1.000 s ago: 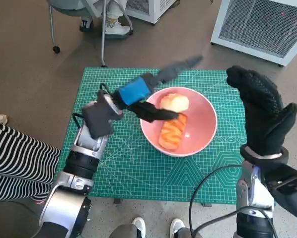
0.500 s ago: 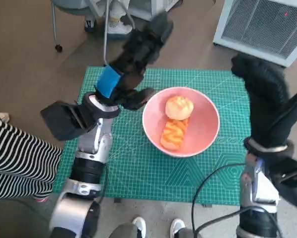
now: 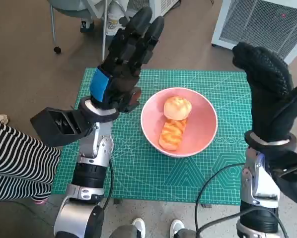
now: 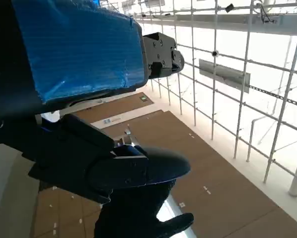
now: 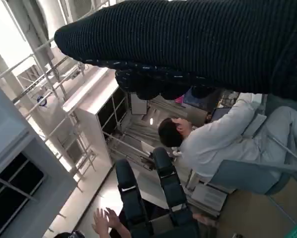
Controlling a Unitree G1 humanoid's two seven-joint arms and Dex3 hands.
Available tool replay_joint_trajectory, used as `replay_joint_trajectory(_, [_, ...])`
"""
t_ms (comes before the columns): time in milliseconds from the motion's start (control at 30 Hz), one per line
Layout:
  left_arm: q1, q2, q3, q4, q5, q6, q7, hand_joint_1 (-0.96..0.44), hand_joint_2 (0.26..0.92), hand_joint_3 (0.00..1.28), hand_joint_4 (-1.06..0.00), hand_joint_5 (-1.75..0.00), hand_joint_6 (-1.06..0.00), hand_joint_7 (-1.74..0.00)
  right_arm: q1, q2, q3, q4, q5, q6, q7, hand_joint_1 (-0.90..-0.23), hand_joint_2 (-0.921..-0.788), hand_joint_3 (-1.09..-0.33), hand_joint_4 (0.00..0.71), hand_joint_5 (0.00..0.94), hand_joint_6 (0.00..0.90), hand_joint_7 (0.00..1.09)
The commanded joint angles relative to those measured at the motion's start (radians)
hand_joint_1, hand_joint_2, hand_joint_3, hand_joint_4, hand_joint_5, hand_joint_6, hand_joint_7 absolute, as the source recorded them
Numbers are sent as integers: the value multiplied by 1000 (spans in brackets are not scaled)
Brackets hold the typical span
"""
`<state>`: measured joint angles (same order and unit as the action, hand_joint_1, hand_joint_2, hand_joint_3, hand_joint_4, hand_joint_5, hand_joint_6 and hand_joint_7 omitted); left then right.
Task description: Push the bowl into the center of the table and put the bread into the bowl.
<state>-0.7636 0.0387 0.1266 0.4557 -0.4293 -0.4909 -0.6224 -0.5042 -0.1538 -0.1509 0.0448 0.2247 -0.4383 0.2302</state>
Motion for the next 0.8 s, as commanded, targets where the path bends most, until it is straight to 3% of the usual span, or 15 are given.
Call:
replay_joint_trajectory(33, [10, 4, 50, 25, -63, 8, -27, -826, 921, 408, -58, -25, 0, -356, -45, 0, 9, 32, -33, 23, -23, -691, -921, -782, 250, 0, 128, 424])
replay_joint_trajectory(267, [12, -8, 71, 48, -71, -20, -43, -813, 921, 330, -103, -40, -8, -366, -67, 1, 11, 63, -38, 24, -19, -704, -921, -779, 242, 0, 124, 419])
replay_joint_trajectory(800, [29, -4, 73, 75, -5, -96, -16, -801, 921, 342, -123, -33, -23, -345, -70, -1, 16, 82, -26, 30, -7, -700, -921, -778, 238, 0, 123, 413])
